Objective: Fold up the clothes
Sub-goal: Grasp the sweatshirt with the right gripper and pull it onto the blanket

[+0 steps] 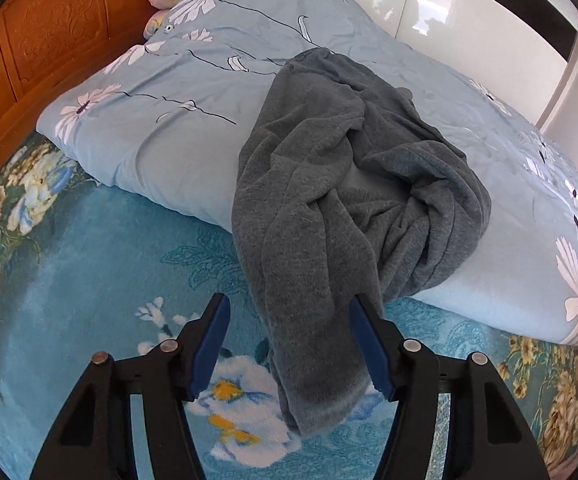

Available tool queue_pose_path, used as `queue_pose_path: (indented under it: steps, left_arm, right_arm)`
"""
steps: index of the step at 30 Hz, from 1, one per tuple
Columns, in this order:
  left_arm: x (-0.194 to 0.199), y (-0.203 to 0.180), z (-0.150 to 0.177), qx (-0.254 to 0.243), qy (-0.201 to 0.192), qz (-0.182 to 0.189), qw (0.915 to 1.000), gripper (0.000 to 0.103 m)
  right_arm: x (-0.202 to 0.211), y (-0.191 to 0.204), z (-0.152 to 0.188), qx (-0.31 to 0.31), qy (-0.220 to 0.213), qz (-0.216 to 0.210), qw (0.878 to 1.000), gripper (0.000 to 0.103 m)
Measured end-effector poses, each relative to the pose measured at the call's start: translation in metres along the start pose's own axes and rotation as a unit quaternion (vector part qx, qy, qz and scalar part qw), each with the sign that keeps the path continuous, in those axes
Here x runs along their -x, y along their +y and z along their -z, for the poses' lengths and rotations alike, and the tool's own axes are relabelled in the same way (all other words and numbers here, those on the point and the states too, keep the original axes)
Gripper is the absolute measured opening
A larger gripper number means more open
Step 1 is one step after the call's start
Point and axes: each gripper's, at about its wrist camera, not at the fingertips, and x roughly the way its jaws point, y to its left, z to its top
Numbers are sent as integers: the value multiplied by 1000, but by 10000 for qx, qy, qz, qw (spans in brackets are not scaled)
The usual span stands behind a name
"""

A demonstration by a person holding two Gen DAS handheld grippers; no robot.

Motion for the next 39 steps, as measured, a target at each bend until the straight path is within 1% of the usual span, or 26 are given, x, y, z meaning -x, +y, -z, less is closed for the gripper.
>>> queue_pose_path:
  steps: [1,2,3,4,5,9,13,16,19,22,23,25,27,29,30,32,36,38,39]
  left_arm:
    - [7,6,4,44,9,105,9999,103]
    - [13,12,8,111,-1,194,9998,103]
    - [19,18,12,198,-13,237,9995,103]
    - [24,22,16,278,-12,216,9994,103]
    - [29,25,19,351,-7,143,9993,103]
    - [57,37,30,795,-201,102,9966,103]
    - [84,48,35,1308,-133,134,9912,103]
    - [111,54,36,1619,-140,158,9866,103]
    - [143,56,37,1804,-193,113,9833,103]
    - [181,56,41,1791,-387,-61,9830,103]
    - [192,55,42,1756,-420,-134,9835,103]
    - [210,53,44,1693,-455,-144,9844,103]
    - [226,48,47,1634,-477,-80,9854,103]
    - [237,40,51,1598,-495,49,9859,103]
    - [240,35,52,1598,-483,137,9859,103]
    - [245,25,55,1592,-455,312,9857,103]
    - [246,-3,60,1384,-290,551,9884,103]
    - [241,-15,64,1278,-134,636,9897,103]
    - [238,-21,66,1232,-36,671,9901,103]
  right_arm:
    - [-8,4,-3,53,76,76,9999,53]
    - [0,5,-3,77,13,-72,9999,41]
    - [8,7,-2,101,-50,-220,9997,32]
    - [16,8,-2,125,-114,-368,9992,16]
    - [24,9,-1,150,-177,-515,9984,10]
    - [56,15,1,245,-430,-1104,9926,7]
    - [89,20,3,340,-681,-1689,9827,6]
    - [113,24,5,412,-868,-2123,9725,6]
    - [166,47,30,902,-1064,-2745,9514,6]
    - [219,70,56,1385,-1252,-3346,9237,6]
    - [233,69,70,1495,-1308,-3439,9177,6]
    - [261,69,99,1713,-1418,-3622,9052,6]
    - [277,47,125,1551,-1459,-3717,9036,6]
    - [302,19,156,1312,-1612,-3765,9028,6]
    - [317,0,171,1164,-1715,-3829,9002,6]
    - [355,-40,201,884,-2008,-3822,8977,5]
    - [437,-115,259,332,-2718,-3711,8873,5]
    - [460,-143,284,86,-2925,-3407,8934,5]
    - [458,-150,292,10,-2805,-3038,9105,5]
